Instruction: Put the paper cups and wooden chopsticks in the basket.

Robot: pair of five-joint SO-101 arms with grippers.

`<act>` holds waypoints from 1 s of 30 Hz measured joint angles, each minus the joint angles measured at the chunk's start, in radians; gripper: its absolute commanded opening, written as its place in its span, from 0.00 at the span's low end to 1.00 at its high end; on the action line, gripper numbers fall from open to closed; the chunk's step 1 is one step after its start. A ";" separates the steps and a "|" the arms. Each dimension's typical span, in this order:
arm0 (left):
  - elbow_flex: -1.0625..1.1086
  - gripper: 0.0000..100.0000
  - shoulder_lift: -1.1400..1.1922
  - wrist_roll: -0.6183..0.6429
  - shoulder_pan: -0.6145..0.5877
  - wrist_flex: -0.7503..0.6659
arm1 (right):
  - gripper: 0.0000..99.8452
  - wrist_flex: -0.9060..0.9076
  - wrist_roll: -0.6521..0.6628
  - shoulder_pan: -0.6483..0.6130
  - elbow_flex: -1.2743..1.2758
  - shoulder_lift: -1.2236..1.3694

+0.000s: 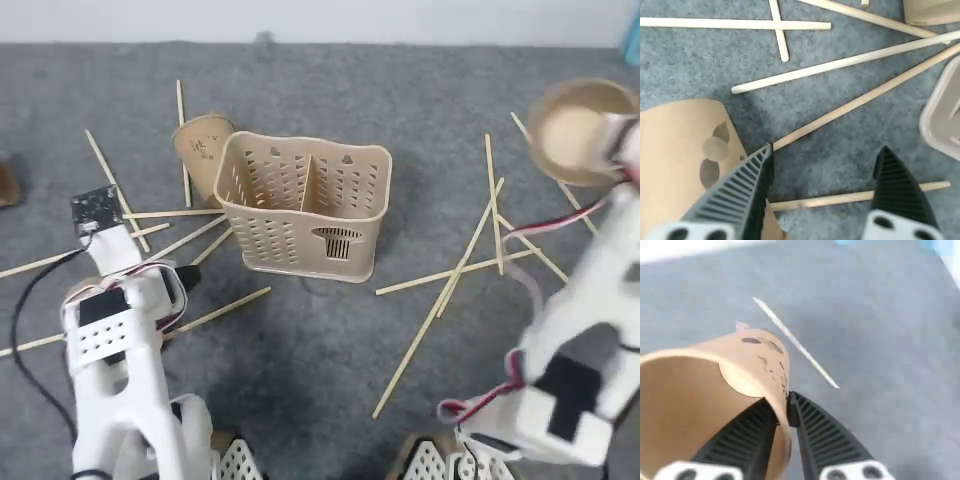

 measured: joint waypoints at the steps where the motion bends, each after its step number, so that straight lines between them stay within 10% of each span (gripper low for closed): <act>1: 0.000 0.31 0.000 0.000 0.000 0.000 | 0.01 0.000 -0.006 -0.055 0.000 -0.029; 14: 0.011 0.31 0.000 0.000 0.000 -0.023 | 0.01 0.005 -0.015 -0.661 -0.002 -0.150; 30: 0.015 0.31 0.000 0.000 0.000 -0.043 | 0.01 0.005 0.118 -0.644 0.216 -0.097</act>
